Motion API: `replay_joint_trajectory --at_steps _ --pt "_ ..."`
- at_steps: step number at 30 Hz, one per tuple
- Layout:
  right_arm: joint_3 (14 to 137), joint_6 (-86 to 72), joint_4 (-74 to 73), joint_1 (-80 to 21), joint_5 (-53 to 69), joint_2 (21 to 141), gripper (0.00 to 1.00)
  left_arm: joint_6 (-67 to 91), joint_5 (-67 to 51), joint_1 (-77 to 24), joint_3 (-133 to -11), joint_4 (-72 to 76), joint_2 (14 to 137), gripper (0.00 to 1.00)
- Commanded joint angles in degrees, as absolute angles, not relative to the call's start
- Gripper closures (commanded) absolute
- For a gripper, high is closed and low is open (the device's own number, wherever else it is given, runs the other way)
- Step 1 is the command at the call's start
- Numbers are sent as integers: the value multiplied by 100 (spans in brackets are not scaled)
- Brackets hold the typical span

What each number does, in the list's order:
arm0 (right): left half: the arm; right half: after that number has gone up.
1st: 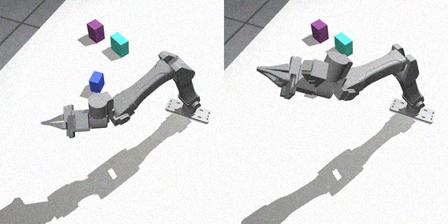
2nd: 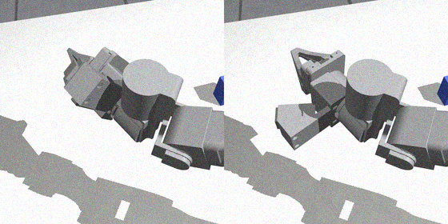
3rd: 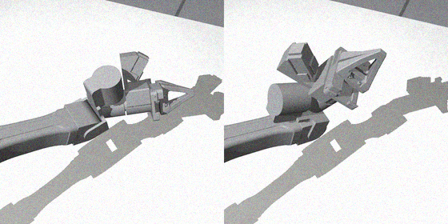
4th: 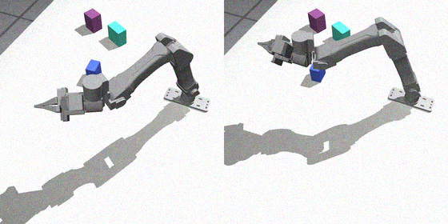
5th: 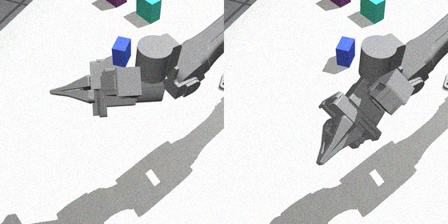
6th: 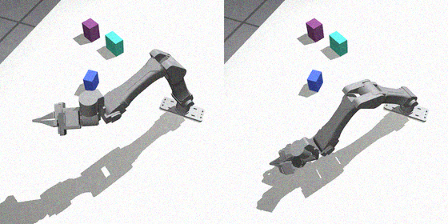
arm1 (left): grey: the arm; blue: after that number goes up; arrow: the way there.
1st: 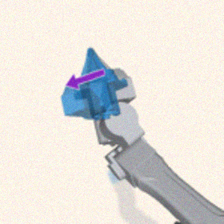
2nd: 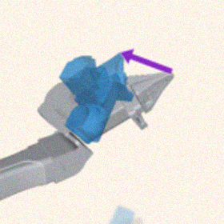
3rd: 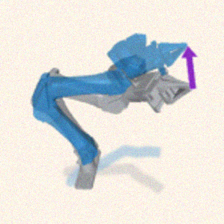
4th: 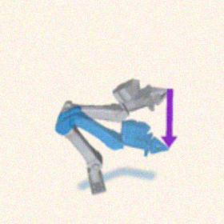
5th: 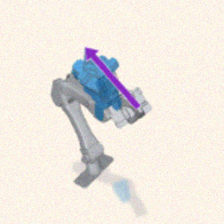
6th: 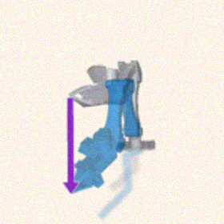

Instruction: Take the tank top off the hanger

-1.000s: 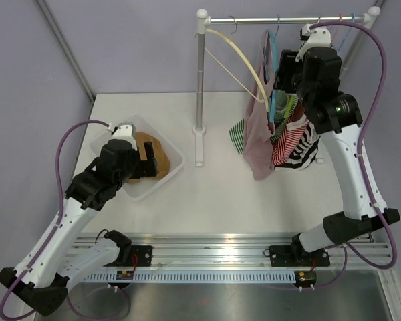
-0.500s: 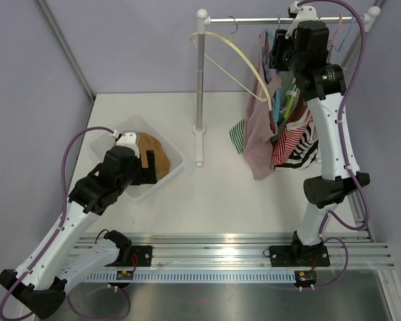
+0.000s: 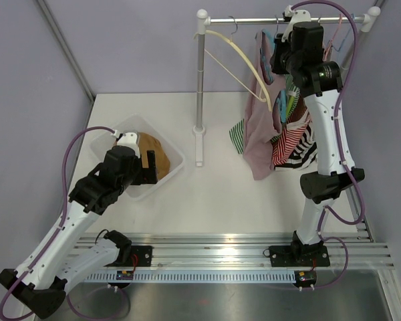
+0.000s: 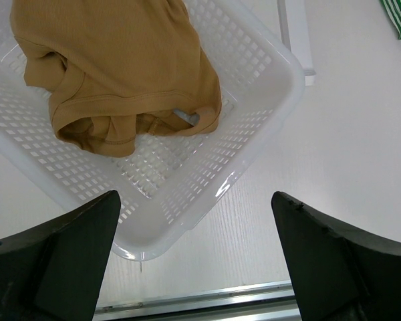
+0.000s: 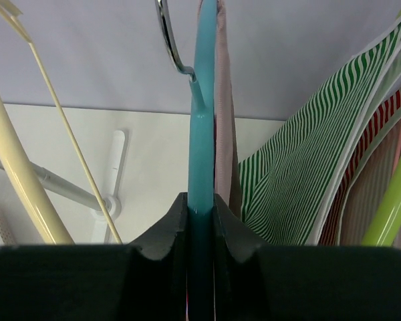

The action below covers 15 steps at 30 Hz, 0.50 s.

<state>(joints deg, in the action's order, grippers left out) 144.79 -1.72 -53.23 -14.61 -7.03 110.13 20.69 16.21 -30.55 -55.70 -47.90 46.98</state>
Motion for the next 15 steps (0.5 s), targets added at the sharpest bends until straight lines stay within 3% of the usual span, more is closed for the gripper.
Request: replay_joint_trajectory --at_steps 1,3,15 --pt "14853 -123 -5309 -1441 -589 10890 94 1925 1494 -3085 -5563 -4553 4702 1" --pt "14932 -132 -5265 -1441 -598 10828 100 1934 1485 -3085 -5563 -4553 4693 1" --pt "15205 -475 -4878 -1441 -519 10547 100 1942 1459 -3094 -5546 -4544 4685 1"
